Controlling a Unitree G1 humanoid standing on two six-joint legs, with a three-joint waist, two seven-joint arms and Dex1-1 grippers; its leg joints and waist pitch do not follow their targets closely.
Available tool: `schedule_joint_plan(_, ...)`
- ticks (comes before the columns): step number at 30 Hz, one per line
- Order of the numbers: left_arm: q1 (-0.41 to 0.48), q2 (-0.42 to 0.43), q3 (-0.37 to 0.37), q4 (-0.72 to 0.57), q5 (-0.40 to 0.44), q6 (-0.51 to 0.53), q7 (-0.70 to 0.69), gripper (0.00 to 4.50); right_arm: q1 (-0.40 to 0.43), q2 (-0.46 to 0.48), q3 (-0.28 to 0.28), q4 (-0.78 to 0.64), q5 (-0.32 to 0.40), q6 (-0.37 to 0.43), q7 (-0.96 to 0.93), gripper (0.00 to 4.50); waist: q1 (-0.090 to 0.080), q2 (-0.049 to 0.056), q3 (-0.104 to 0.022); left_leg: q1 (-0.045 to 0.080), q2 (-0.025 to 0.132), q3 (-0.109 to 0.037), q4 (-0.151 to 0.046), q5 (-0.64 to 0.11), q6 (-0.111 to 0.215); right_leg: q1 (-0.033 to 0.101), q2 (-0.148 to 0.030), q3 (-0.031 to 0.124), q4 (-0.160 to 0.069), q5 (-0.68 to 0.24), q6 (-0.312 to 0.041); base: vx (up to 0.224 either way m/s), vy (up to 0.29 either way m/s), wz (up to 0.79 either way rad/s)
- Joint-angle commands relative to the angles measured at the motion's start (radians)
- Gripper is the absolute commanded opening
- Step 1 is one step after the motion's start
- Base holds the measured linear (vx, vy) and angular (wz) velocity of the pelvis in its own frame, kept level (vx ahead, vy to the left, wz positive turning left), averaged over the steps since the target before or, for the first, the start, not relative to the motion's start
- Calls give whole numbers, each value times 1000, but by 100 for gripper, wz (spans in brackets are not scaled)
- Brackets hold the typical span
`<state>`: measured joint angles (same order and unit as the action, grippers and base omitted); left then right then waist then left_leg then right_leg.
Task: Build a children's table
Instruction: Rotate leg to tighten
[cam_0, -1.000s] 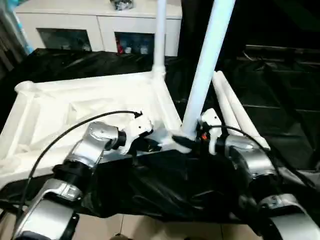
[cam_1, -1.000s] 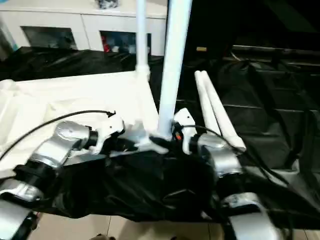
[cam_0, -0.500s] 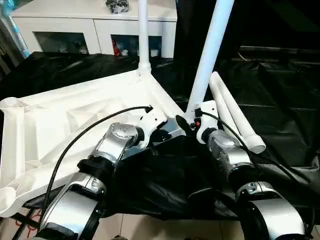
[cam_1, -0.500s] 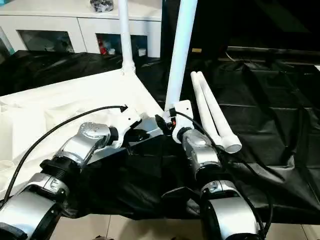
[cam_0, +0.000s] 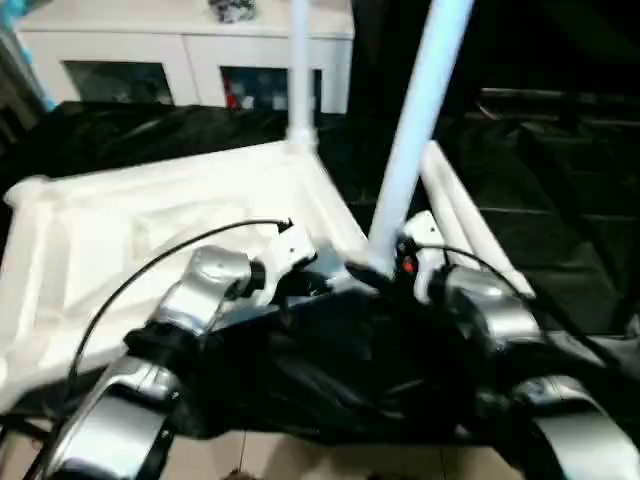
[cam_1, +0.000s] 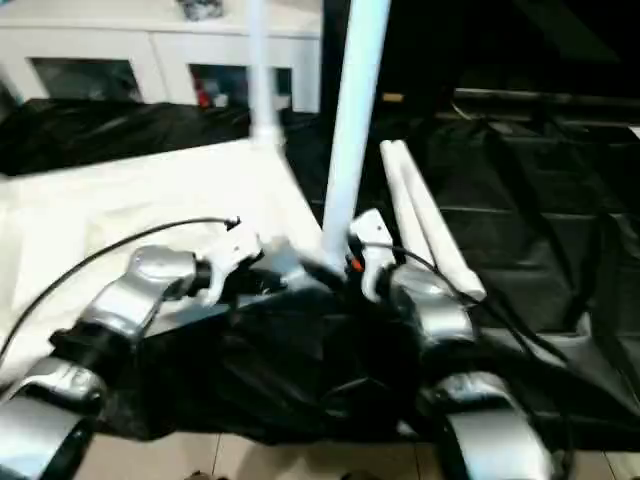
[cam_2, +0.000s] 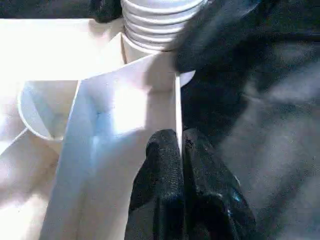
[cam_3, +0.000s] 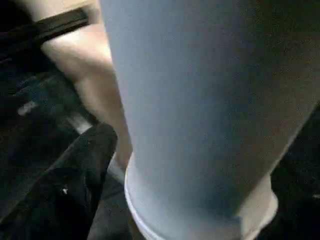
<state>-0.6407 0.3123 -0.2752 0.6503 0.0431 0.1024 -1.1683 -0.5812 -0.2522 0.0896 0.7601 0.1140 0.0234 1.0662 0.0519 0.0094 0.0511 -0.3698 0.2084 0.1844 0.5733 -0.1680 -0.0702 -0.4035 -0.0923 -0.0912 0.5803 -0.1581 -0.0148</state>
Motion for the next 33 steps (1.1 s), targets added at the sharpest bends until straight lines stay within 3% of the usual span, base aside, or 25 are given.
schedule_joint_plan(1,-9,-16,-9,-43,-43,-26,-33,0,9,6,51,-41,18,28,77,402,2,-4,-70,12,28,2,-55,-194,109,56,-49,43,-50,-172,-264,0,0,0)
schedule_joint_plan(2,-5,-1,-11,-46,-45,-27,-60,0,18,-11,61,-62,23,46,114,402,5,-5,-69,13,29,1,-56,-208,90,54,-50,44,-52,-205,-257,0,0,0)
schedule_joint_plan(3,-5,-1,-11,-46,-45,-27,-60,0,18,-11,61,-62,23,46,114,378,6,-5,-69,13,28,1,-56,-212,85,55,-50,44,-52,-215,-254,0,0,0)
schedule_joint_plan(6,3,21,-15,-56,-45,-32,-101,0,35,-28,70,-89,6,61,155,371,10,-5,-69,14,29,0,-57,-220,70,53,-51,46,-54,-234,-241,0,0,0)
schedule_joint_plan(8,3,25,-16,-55,-43,-28,-109,0,37,-27,70,-94,5,65,152,343,11,-6,-69,16,29,0,-58,-218,62,51,-50,46,-53,-230,-241,0,0,0)
schedule_joint_plan(18,7,13,-4,-53,-46,-26,-86,0,64,-1,82,-137,6,113,106,285,13,-8,-71,12,27,0,-56,-196,62,53,-52,46,-51,-222,-235,0,0,0)
schedule_joint_plan(21,-1,-15,10,-43,-39,-29,-24,0,56,29,57,-101,-6,117,6,284,9,-11,-68,12,25,-1,-57,-208,51,51,-53,47,-55,-263,-220,0,0,0)
schedule_joint_plan(25,-46,-90,30,16,3,2,165,0,4,119,-20,31,-26,96,-285,283,-6,-9,-62,20,21,-6,-61,-277,5,42,-55,46,-72,-403,-179,0,0,0)
schedule_joint_plan(27,-83,-144,41,56,15,37,264,0,-33,176,-60,106,-20,87,-438,282,-11,-9,-63,20,19,-7,-61,-286,1,42,-53,46,-73,-411,-174,0,0,0)
schedule_joint_plan(33,-135,-231,52,119,28,43,392,0,-96,258,-75,215,-53,30,-625,282,-19,-6,-67,16,15,-7,-58,-280,13,44,-51,43,-75,-376,-179,0,0,0)
